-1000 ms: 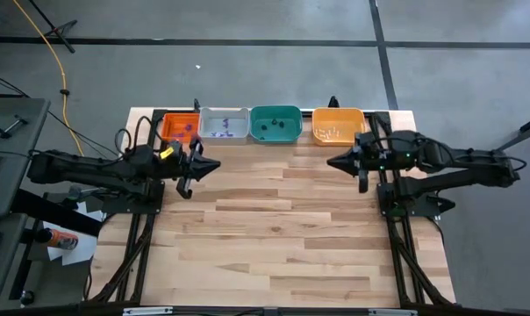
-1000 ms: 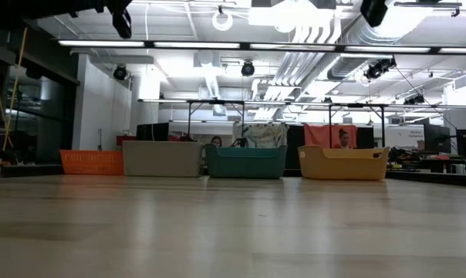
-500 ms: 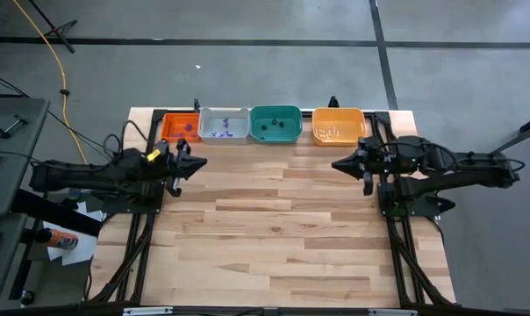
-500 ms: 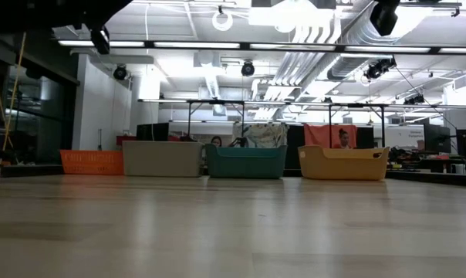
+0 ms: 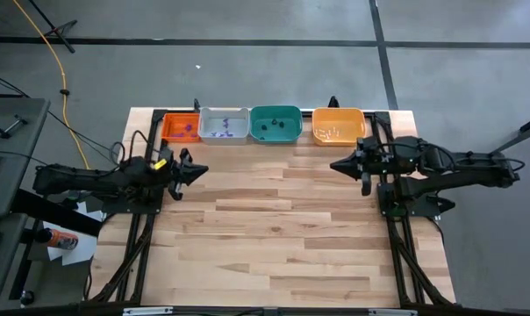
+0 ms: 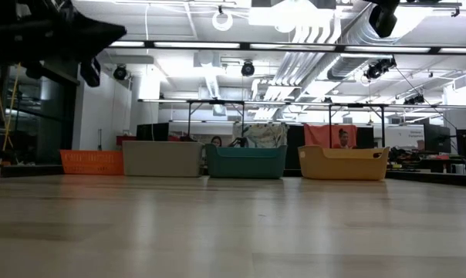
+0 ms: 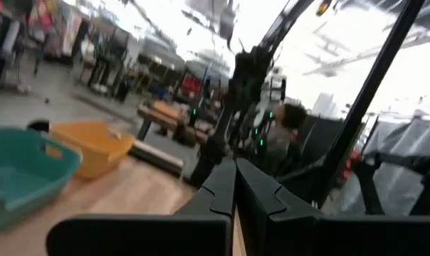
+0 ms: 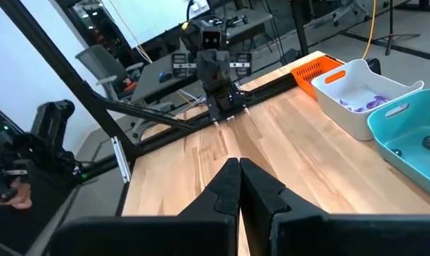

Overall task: Sort Halloween decoration
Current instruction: Return to Home Position

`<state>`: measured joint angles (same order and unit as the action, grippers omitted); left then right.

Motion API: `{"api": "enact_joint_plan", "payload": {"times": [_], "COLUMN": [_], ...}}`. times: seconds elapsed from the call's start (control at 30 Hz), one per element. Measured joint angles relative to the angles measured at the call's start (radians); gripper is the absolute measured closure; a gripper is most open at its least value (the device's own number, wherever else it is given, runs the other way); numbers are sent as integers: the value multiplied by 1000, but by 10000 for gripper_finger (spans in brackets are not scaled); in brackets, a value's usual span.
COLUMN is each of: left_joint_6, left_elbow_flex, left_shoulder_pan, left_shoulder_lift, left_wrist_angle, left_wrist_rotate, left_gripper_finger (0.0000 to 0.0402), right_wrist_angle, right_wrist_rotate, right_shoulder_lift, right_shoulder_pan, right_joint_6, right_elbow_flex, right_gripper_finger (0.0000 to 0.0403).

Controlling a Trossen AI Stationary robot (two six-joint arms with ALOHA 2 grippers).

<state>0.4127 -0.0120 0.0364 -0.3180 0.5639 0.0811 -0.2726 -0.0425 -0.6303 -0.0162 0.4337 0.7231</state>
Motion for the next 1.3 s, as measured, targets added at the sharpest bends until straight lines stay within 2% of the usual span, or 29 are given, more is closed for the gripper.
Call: {"api": "enact_joint_plan", "payload": {"times": [0.1, 0.23, 0.47, 0.7, 1.03, 1.3], "left_joint_6": [33, 56, 56, 56, 56, 56], "left_elbow_flex": [-1, -2, -2, -2, -2, -2], "left_shoulder_pan": [0, 0, 0, 0, 0, 0], "left_shoulder_lift": [0, -1, -4, -4, -3, 57], "left_wrist_angle": [-56, -102, -170, -204, -203, -205], "left_wrist_rotate": [-19, -24, -24, -24, -25, -25], "left_gripper_finger": [401, 401, 401, 401, 401, 401], "right_wrist_angle": [8, 81, 474, 691, 694, 554], "right_wrist_rotate": [1, 27, 81, 81, 104, 107], "right_shoulder_lift": [-3, 4, 31, 93, 273, 365], "right_shoulder_pan": [0, 0, 0, 0, 0, 0], "right_joint_6": [-19, -28, -15, -12, 14, -27], "right_elbow_flex": [-14, -97, -352, -532, -653, -658], "right_gripper_finger": [403, 403, 403, 403, 403, 403]}}
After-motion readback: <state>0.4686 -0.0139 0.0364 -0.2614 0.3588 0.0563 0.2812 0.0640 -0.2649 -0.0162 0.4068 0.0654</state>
